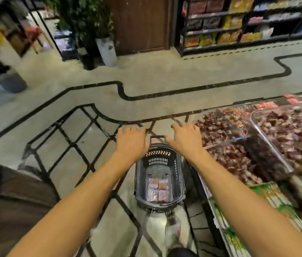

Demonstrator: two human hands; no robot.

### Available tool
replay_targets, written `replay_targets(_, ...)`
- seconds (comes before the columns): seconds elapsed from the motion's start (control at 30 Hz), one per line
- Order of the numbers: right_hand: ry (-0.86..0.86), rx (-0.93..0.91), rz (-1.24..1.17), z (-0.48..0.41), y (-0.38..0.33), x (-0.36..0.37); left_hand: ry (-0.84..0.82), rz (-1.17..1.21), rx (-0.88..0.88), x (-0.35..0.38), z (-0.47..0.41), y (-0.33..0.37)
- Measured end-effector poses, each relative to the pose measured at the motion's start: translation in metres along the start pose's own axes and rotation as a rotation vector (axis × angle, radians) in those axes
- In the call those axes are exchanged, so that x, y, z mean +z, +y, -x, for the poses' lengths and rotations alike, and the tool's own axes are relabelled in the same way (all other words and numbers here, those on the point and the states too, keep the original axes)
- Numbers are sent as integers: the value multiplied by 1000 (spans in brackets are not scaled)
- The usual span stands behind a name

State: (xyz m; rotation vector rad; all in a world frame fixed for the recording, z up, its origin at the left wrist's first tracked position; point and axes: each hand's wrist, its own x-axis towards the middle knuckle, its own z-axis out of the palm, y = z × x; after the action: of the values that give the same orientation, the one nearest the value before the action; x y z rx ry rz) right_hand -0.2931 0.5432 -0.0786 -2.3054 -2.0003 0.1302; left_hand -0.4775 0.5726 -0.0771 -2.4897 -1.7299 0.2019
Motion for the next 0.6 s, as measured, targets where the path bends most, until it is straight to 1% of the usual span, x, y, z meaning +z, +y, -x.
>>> replay_targets(0.2,-211,-28,-13,-42,15,86,-170,57,-85,81,-36,13)
replay_targets(0.33,-314,23,-66,-62,27,146,-283,67,-92,141,-54,21)
replay_targets(0.53,-448,113,-68,-82,42,268,-457,46,-16,268,-85,34)
replay_targets(0.6,-517,146,-76,-83,47,313,-501,35,6,314,-95,39)
